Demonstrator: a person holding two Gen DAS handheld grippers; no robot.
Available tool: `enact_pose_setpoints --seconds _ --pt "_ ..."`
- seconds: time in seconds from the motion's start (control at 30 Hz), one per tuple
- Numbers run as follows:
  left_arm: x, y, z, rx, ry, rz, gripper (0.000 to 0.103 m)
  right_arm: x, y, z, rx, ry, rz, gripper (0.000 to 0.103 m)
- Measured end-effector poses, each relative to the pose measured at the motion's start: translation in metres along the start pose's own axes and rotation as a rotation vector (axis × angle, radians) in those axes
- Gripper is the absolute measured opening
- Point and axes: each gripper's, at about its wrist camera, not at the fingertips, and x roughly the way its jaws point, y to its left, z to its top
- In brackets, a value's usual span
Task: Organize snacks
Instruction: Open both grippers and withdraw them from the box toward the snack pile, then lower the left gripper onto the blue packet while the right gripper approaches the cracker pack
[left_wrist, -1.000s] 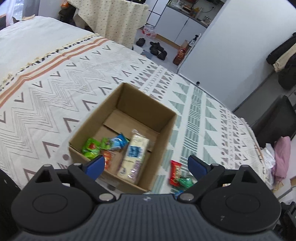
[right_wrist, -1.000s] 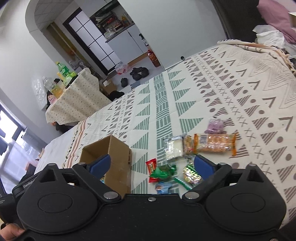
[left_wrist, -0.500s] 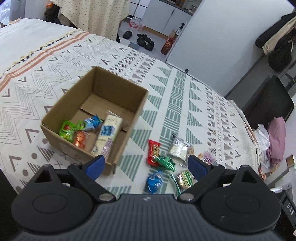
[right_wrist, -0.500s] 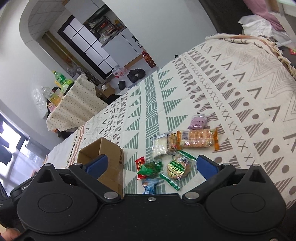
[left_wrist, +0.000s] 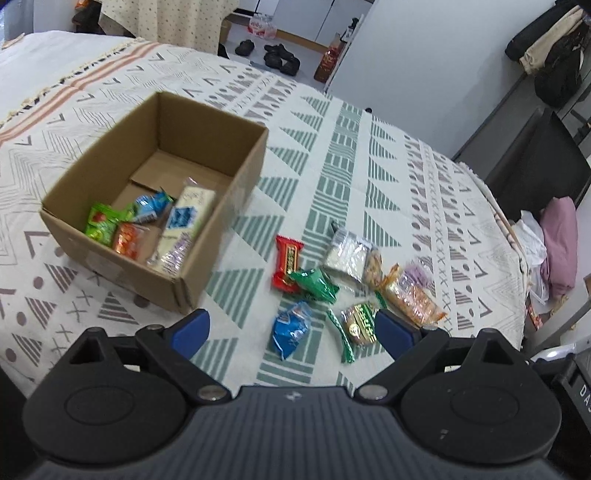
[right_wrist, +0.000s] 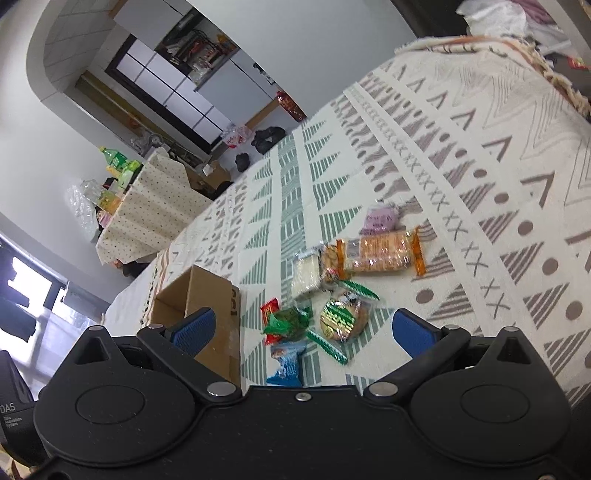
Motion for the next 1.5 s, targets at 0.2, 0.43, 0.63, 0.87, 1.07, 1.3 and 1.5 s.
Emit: enact_pose_setpoints --seconds 0.2,0.43,0.63,0.87,1.07,1.3,1.5 --pt "0.022 -0.007 -0.007 -0.001 0.022 0.002 0.087 0.015 -0.019 -0.005 0.096 0.053 0.028 0.093" --pt "0.059 -0.008 -0.006 -0.01 0.093 0.017 0.059 0.041 -0.035 -0.008 0.179 0.125 0.056 0.069" --pt "0.087 -0.009 -0.005 -0.012 0.12 0.032 0.051 0.064 -0.046 -0.003 0.235 0.148 0.038 0.058" --pt "0.11 -0.009 -0.004 0.0 0.16 0.049 0.048 0.094 -0.053 0.002 0.263 0.188 0.01 0.057" --pt "0.127 -0.008 -0.005 -0.008 0.202 0.051 0.039 0.117 -0.058 0.0 0.261 0.231 -0.039 0.058" --pt "0.131 -0.01 -0.004 0.011 0.2 0.061 0.037 0.132 -0.055 0.002 0.257 0.23 -0.025 0.06" --pt "0.129 -0.008 -0.003 0.003 0.196 0.057 0.035 0.138 -0.051 0.005 0.237 0.23 -0.027 0.06"
